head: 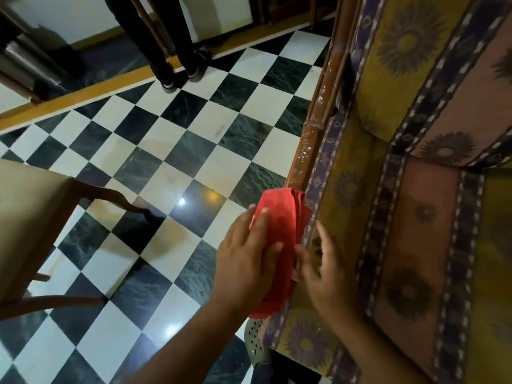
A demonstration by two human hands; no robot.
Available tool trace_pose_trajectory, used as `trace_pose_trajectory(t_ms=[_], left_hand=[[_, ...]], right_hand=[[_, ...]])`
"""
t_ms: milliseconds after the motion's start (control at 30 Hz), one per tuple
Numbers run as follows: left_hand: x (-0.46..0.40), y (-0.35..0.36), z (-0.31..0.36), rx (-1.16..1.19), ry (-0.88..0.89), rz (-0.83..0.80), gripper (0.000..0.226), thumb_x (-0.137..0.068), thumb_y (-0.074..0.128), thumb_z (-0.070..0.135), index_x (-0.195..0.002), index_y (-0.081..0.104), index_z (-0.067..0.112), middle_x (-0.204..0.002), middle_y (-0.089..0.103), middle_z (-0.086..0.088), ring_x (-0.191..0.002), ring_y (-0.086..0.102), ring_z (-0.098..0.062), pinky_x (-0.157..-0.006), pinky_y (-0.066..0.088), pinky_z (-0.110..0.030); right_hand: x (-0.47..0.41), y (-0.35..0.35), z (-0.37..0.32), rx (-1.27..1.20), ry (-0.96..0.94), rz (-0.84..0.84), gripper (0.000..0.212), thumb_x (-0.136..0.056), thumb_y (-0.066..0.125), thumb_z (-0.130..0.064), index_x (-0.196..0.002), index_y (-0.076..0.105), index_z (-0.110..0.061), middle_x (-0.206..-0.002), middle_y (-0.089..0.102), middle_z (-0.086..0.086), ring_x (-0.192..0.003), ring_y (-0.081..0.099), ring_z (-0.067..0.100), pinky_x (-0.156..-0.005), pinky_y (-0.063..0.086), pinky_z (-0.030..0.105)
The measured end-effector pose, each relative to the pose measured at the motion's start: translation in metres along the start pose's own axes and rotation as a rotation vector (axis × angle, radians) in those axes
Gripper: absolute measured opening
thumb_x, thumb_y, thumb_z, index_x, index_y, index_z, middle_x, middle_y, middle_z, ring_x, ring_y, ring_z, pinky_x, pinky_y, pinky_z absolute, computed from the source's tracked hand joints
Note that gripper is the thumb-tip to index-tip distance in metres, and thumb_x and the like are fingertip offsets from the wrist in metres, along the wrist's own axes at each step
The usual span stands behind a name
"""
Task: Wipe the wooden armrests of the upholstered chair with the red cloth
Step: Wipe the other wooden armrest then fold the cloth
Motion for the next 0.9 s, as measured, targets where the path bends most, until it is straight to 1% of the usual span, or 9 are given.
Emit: trace_pose_trajectory(t_ms=[100, 200, 267, 367, 500, 600, 667, 767, 900], left_hand=[[0.000, 0.027, 0.021, -0.190, 0.273, -0.220, 0.066, -0.102, 0.011, 0.058, -0.157, -0.011, 0.029, -0.166, -0.015, -0.003, -0.153, -0.017, -0.024, -0.121, -0.003, -0.050], [-0.002, 0.041, 0.020, -0.311, 0.317, -0.318, 0.066, -0.101, 0.004, 0.058, -0.150, -0.029, 0.029, -0.158, -0.034, 0.000, -0.145, -0.037, -0.017, -0.115, -0.023, -0.045], [-0.002, 0.042, 0.019, -0.336, 0.328, -0.319, 0.066, -0.100, -0.001, 0.058, -0.151, -0.028, 0.027, -0.160, -0.030, -0.003, -0.146, -0.034, -0.018, -0.116, -0.020, -0.047], [-0.003, 0.046, 0.019, -0.349, 0.362, -0.297, 0.067, -0.101, 0.000, 0.058, -0.154, -0.022, 0.023, -0.163, -0.023, -0.005, -0.148, -0.029, -0.020, -0.117, -0.013, -0.051], [-0.020, 0.049, 0.020, -0.382, 0.458, -0.244, 0.072, -0.103, 0.024, 0.051, -0.158, -0.007, 0.017, -0.166, -0.014, -0.006, -0.152, -0.020, -0.025, -0.119, -0.009, -0.052], [-0.043, 0.053, 0.028, -0.411, 0.540, -0.226, 0.074, -0.101, 0.030, 0.051, -0.158, -0.004, 0.019, -0.168, -0.004, -0.006, -0.153, -0.016, -0.025, -0.123, -0.012, -0.045], [-0.057, 0.054, 0.032, -0.427, 0.556, -0.211, 0.074, -0.100, 0.031, 0.052, -0.158, -0.005, 0.021, -0.167, -0.001, -0.004, -0.153, -0.013, -0.024, -0.122, -0.003, -0.049], [-0.070, 0.053, 0.034, -0.351, 0.537, -0.202, 0.076, -0.100, 0.030, 0.055, -0.158, -0.004, 0.021, -0.168, 0.000, -0.004, -0.154, -0.009, -0.025, -0.122, 0.010, -0.054], [-0.081, 0.046, 0.031, -0.227, 0.439, -0.193, 0.085, -0.098, 0.035, 0.059, -0.158, -0.006, 0.016, -0.167, -0.008, -0.009, -0.153, -0.013, -0.025, -0.124, 0.010, -0.053]], right_hand=[[-0.016, -0.013, 0.041, 0.432, -0.204, 0.004, 0.053, -0.096, 0.050, -0.038, -0.126, 0.062, 0.003, -0.115, 0.065, 0.027, -0.098, 0.068, 0.043, -0.075, 0.061, 0.048], [-0.038, -0.008, 0.092, 0.765, -0.385, -0.269, 0.063, -0.089, 0.055, -0.046, -0.136, 0.059, -0.005, -0.137, 0.059, 0.025, -0.131, 0.051, 0.049, -0.096, 0.052, 0.060], [-0.053, -0.009, 0.114, 0.877, -0.463, -0.378, 0.077, -0.088, 0.045, -0.064, -0.143, 0.053, -0.012, -0.152, 0.047, 0.019, -0.142, 0.040, 0.045, -0.109, 0.040, 0.061], [-0.066, -0.003, 0.138, 0.943, -0.466, -0.453, 0.089, -0.088, 0.031, -0.078, -0.150, 0.044, -0.015, -0.162, 0.032, 0.014, -0.148, 0.031, 0.040, -0.114, 0.031, 0.061], [-0.066, 0.004, 0.154, 0.891, -0.475, -0.430, 0.089, -0.090, 0.033, -0.078, -0.154, 0.035, -0.017, -0.166, 0.021, 0.012, -0.152, 0.020, 0.038, -0.118, 0.022, 0.062], [-0.066, 0.004, 0.156, 0.880, -0.475, -0.422, 0.091, -0.089, 0.033, -0.079, -0.156, 0.030, -0.019, -0.167, 0.018, 0.011, -0.153, 0.018, 0.037, -0.119, 0.020, 0.061], [-0.065, 0.004, 0.155, 0.888, -0.471, -0.418, 0.092, -0.088, 0.031, -0.080, -0.157, 0.029, -0.020, -0.168, 0.017, 0.011, -0.153, 0.018, 0.036, -0.120, 0.021, 0.060], [-0.067, 0.002, 0.151, 0.879, -0.465, -0.402, 0.092, -0.087, 0.034, -0.081, -0.157, 0.030, -0.020, -0.168, 0.017, 0.010, -0.154, 0.017, 0.034, -0.120, 0.022, 0.059], [-0.067, 0.002, 0.152, 0.872, -0.461, -0.399, 0.092, -0.088, 0.034, -0.080, -0.157, 0.029, -0.020, -0.168, 0.017, 0.010, -0.154, 0.017, 0.035, -0.119, 0.024, 0.059]])
Point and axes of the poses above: each hand's wrist, its own x-axis away from the middle knuckle, its own y-axis out of the palm, z = x × y, the point moved 6 cm from there along -x, towards the middle knuckle
